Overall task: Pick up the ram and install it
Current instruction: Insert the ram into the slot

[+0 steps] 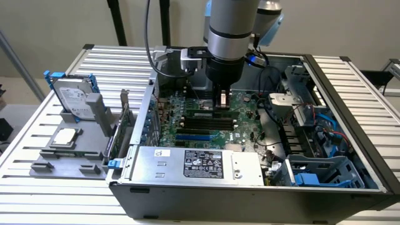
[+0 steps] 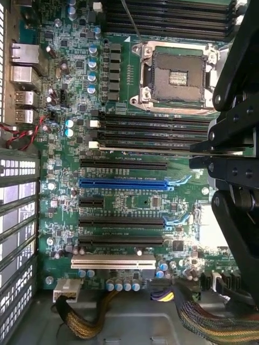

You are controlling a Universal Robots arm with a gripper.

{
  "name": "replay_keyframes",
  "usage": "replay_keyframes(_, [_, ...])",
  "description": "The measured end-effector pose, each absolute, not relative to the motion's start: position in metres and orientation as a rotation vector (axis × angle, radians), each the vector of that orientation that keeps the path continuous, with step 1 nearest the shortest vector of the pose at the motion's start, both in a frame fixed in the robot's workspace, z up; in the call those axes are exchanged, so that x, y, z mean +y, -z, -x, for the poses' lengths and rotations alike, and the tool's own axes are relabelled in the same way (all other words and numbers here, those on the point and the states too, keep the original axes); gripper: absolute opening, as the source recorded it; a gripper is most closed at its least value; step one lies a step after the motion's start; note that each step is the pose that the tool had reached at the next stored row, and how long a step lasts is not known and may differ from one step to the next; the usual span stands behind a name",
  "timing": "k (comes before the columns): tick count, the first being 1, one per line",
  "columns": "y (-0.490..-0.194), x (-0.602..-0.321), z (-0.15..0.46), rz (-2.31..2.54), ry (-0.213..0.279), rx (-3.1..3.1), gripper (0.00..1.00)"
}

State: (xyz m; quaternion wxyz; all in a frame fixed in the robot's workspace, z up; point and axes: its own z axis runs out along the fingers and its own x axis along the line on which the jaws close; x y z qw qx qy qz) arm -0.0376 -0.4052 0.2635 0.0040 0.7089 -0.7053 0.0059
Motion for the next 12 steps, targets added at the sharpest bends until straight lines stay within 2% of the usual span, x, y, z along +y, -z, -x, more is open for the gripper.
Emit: replay_keyframes(12, [-0.242,-0.400,0.039,-2.221,-0.018,-2.210,0.14])
